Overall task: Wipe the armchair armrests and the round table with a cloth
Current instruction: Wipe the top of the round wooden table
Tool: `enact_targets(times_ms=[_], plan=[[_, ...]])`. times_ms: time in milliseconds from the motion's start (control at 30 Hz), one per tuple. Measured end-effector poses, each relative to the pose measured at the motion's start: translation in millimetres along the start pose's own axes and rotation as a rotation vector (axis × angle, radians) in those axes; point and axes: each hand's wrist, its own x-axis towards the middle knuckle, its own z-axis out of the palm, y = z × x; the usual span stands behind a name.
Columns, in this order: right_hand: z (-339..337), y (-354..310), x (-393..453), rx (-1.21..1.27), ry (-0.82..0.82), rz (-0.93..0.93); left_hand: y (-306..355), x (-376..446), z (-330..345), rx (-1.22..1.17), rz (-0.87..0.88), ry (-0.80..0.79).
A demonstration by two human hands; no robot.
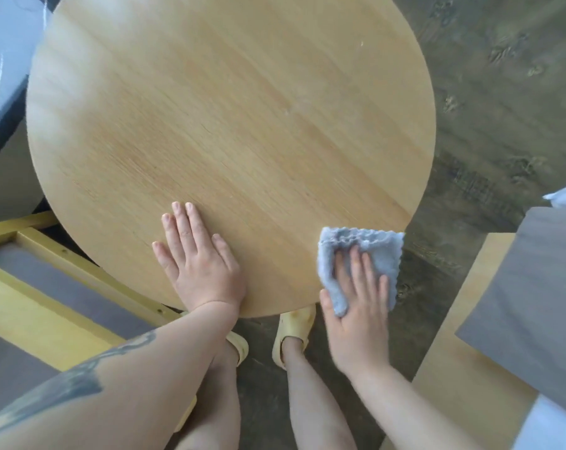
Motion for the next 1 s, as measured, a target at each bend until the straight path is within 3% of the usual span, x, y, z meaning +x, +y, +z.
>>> enact_targets(times_ms=[133, 200, 300, 400, 500, 600, 800, 933, 1000], plan=[[27.5, -46.6, -16.8, -0.062, -0.198, -0.426, -2.0, 0.0, 2.1, -0.017, -0.005, 0.027], [21.6, -41.9, 12.3, -0.078, -0.208, -0.522, -1.9, -0.5, 2.0, -0.003, -0.003, 0.026], [3.0, 0.3, 32.2, -0.116, -0.110, -0.303, -0.6, -2.6, 2.2, 0.012, -0.007, 0.010], [0.0, 8.4, 0.6, -0.112, -0.033, -0.076, 0.1, -5.2, 2.5, 0.013, -0.007, 0.018], [15.1, -20.4, -17.0, -0.095, -0.098, -0.279, -3.5, -9.6, 4.5, 0.007, -0.017, 0.016], [8.7, -31.2, 36.7, -0.095, -0.110, -0.408, -5.7, -14.8, 6.2, 0.013, -0.017, 0.018], [-10.0, -20.2, 85.4, -0.158, -0.088, -0.397, -3.4, -7.8, 3.8, 0.013, -0.015, 0.000], [-12.5, -6.2, 67.4, -0.103, -0.018, -0.100, 0.2, -0.1, -0.2, 0.013, -0.006, -0.005], [-3.5, -14.5, 42.0, -0.107, -0.024, -0.109, 0.4, -0.2, -0.2, 0.018, -0.008, -0.009]])
